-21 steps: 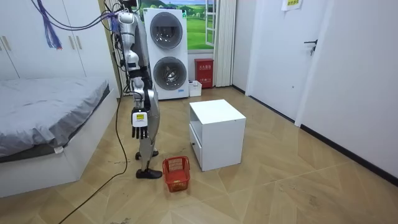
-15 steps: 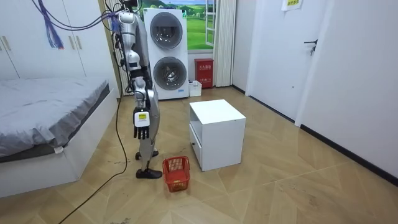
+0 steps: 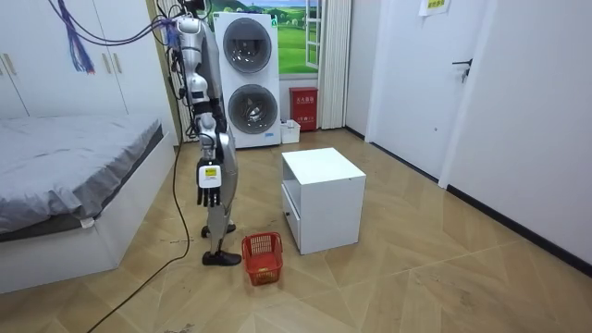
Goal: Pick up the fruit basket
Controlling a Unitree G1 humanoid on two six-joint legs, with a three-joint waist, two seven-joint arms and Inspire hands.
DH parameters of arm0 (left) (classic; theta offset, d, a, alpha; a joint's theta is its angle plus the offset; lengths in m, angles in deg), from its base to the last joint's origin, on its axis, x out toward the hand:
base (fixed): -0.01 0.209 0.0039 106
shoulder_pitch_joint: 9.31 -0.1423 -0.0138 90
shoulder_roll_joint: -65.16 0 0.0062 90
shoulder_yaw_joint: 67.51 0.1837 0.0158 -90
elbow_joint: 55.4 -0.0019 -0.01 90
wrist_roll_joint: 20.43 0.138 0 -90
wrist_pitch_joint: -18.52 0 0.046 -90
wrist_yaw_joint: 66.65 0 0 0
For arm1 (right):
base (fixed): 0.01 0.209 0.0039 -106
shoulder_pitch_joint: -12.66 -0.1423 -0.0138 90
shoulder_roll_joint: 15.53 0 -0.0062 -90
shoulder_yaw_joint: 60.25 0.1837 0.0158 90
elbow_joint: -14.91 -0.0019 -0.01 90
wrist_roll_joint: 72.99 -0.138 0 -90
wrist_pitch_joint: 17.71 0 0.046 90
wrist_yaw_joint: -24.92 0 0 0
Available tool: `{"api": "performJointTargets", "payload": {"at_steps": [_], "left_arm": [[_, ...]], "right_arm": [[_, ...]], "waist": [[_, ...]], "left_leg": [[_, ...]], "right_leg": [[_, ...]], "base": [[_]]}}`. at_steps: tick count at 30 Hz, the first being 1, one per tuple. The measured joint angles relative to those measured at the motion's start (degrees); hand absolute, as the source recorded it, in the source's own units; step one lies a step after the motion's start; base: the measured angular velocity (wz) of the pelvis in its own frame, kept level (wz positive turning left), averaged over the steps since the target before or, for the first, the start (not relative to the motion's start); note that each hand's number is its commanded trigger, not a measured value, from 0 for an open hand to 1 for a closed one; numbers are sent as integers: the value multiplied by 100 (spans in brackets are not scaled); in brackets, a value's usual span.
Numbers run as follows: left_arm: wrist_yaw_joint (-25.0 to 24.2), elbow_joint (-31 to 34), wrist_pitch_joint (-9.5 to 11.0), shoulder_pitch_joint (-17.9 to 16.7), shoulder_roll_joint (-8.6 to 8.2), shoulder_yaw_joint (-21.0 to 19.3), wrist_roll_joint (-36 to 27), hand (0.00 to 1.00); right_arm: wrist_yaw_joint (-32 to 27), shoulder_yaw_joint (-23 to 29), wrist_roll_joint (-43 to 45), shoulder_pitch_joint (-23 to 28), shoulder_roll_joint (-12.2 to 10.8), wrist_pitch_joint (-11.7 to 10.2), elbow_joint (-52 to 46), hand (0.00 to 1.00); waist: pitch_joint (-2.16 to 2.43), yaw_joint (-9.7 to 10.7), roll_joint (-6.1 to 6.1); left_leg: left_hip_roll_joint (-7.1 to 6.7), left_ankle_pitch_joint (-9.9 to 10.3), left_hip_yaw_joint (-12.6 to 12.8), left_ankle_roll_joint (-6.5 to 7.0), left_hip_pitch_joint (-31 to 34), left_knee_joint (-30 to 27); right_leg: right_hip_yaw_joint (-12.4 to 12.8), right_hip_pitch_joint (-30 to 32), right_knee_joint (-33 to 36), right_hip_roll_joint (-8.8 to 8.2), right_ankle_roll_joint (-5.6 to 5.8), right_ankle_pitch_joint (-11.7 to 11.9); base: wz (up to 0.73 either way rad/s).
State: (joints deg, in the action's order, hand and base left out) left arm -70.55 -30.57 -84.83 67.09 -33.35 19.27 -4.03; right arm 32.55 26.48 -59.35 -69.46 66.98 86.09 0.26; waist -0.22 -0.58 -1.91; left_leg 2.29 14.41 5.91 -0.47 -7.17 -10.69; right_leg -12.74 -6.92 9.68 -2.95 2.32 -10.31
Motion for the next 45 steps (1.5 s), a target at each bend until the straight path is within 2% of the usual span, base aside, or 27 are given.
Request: {"api": "performJointTargets", "payload": {"at_steps": [10, 17, 19, 20, 21, 22, 23, 24, 26, 27, 28, 30, 31, 32, 33, 36, 37, 38, 39, 40, 41, 42, 43, 44, 45], "left_arm": [[6, 55, 45, 32, 2, -1, 7, 0], [8, 120, 177, 45, 22, -30, 29, 0], [85, 171, 240, 80, 21, -76, 1, 0], [101, 126, 275, 167, 26, -147, 2, 0], [101, 74, 300, 221, 30, -179, 3, 0], [99, 2, 332, 297, 39, -248, 6, 0], [96, -18, 368, 292, 47, -299, 3, 0], [94, -92, 437, 280, 77, -423, 0, 0], [100, -218, 531, 288, 159, -695, 3, 0], [126, -240, 594, 280, 232, -816, 14, 0], [172, -243, 622, 235, 296, -875, 67, 0], [234, -176, 629, 81, 336, -894, 23, 0], [254, -160, 622, 8, 341, -893, -30, 0], [263, -165, 617, -4, 346, -897, -74, 0], [315, -180, 614, 10, 366, -897, -124, 0], [462, -169, 631, 259, 430, -850, -273, 0], [543, -215, 654, 479, 482, -765, -379, 0], [598, -251, 687, 598, 499, -736, -419, 0], [714, -320, 771, 813, 503, -648, -529, 0], [774, -376, 864, 936, 489, -531, -628, 0], [804, -418, 932, 968, 479, -459, -862, 0], [824, -448, 964, 961, 487, -426, -982, 0], [863, -568, 1013, 969, 536, -378, -1158, 0], [893, -643, 1031, 977, 564, -327, -1242, 0], [970, -793, 1063, 978, 593, -245, -1350, 0]], "right_arm": [[-70, 8, -33, -81, 2, -11, -28, 0], [-309, 162, -215, -104, 14, -147, -171, 0], [-432, 250, -208, -100, 48, -239, -207, 0], [-495, 310, -208, -118, 74, -263, -228, 0], [-532, 358, -212, -121, 88, -272, -238, 0], [-607, 467, -217, -154, 114, -294, -236, 0], [-646, 514, -215, -188, 123, -304, -235, 0], [-708, 640, -213, -238, 133, -337, -239, 0], [-775, 788, -207, -262, 132, -387, -382, 0], [-817, 885, -238, -254, 115, -392, -458, 0], [-855, 919, -331, -140, 134, -389, -450, 0], [-949, 910, -475, -108, 201, -351, -440, 0], [-1029, 912, -619, -214, 254, -388, -515, 0], [-1083, 922, -717, -299, 271, -408, -539, 0], [-1199, 929, -894, -485, 286, -466, -543, 0], [-1442, 947, -1366, -1094, 282, -581, -558, 0], [-1527, 947, -1491, -1362, 279, -654, -548, 0], [-1574, 950, -1552, -1478, 285, -699, -536, 0], [-1673, 947, -1587, -1664, 301, -792, -559, 0], [-1767, 964, -1609, -1859, 301, -804, -647, 0], [-1852, 961, -1730, -1918, 300, -801, -846, 0], [-1899, 963, -1788, -1927, 301, -802, -957, 0], [-2009, 964, -1854, -1992, 309, -797, -1112, 0], [-2064, 965, -1881, -2036, 325, -797, -1172, 0], [-2160, 970, -1883, -2051, 385, -798, -1367, 0]], "waist": [[45, 9, 2], [36, 18, 36], [24, 50, 29], [11, 30, 78], [-14, 17, 61], [-15, 17, 128], [-23, 18, 128], [-23, 25, 150], [26, 31, 277], [-29, 48, 209], [-39, 30, 155], [24, -103, 78], [31, -169, 52], [43, -166, 62], [47, -143, 13], [31, -150, -119], [-4, -146, -170], [-16, -145, -190], [-25, -165, -208], [-30, -229, -217], [-46, -318, -282], [-37, -347, -271], [-37, -410, -357], [-41, -409, -394], [-56, -371, -418]], "left_leg": [[-18, 5, 8, 10, 77, -104], [-37, 40, 16, 59, 231, -255], [-92, 106, 48, 131, 507, -537], [-104, 144, 198, 194, 663, -722], [-117, 165, 255, 229, 729, -816], [-131, 209, 288, 301, 888, -1027], [-157, 219, 308, 322, 992, -1142], [-209, 234, 347, 353, 1112, -1208], [-178, 309, 414, 509, 1330, -1219], [-202, 333, 591, 599, 1449, -1330], [-285, 350, 647, 669, 1494, -1402], [-341, 393, 720, 746, 1643, -1577], [-341, 413, 779, 780, 1864, -1720], [-340, 416, 794, 789, 2000, -1813], [-325, 412, 799, 821, 2307, -2039], [-224, 405, 800, 845, 3345, -2729], [-155, 406, 775, 844, 3845, -3121], [-116, 408, 753, 844, 4087, -3347], [-44, 418, 665, 832, 4536, -3773], [-16, 465, 445, 736, 4921, -4151], [-116, 533, 135, 619, 5228, -4523], [-189, 590, -20, 544, 5378, -4721], [-308, 736, -152, 491, 5644, -5111], [-332, 799, -171, 490, 5775, -5327], [-327, 936, -172, 532, 6001, -5769]], "right_leg": [[9, 52, 15, -30, -3, -2], [16, 184, 130, -83, 0, -31], [11, 478, 485, -207, 39, -142], [-3, 633, 702, -282, 72, -169], [-10, 716, 799, -312, 79, -173], [6, 915, 1012, -369, 79, -167], [19, 1022, 1119, -417, 82, -164], [46, 1153, 1215, -490, 114, -143], [96, 1372, 1344, -550, 201, -129], [71, 1665, 2239, -770, 161, -318], [7, 1755, 3287, -1030, 151, -424], [115, 1650, 4443, -1161, 81, -379], [162, 1548, 4875, -1218, 49, -279], [150, 1492, 4985, -1253, 39, -240], [130, 1345, 4973, -1308, 40, -194], [10, 936, 3977, -1422, 136, -162], [-4, 874, 3540, -1403, 242, -229], [17, 855, 3384, -1368, 460, -551], [20, 952, 3303, -1279, 554, -1195], [65, 1200, 3544, -1254, 525, -1682], [214, 1454, 3927, -1245, 486, -2128], [299, 1614, 4188, -1254, 475, -2321], [435, 1946, 4860, -1333, 468, -2642], [484, 2128, 5284, -1383, 471, -2738], [489, 2436, 6099, -1513, 481, -2795]], "base": [[0], [1], [6], [8], [7], [0], [-14], [-14], [0], [37], [41], [6], [-25], [-18], [-4], [3], [10], [13], [0], [-27], [-42], [-45], [-28], [-11], [16]]}}
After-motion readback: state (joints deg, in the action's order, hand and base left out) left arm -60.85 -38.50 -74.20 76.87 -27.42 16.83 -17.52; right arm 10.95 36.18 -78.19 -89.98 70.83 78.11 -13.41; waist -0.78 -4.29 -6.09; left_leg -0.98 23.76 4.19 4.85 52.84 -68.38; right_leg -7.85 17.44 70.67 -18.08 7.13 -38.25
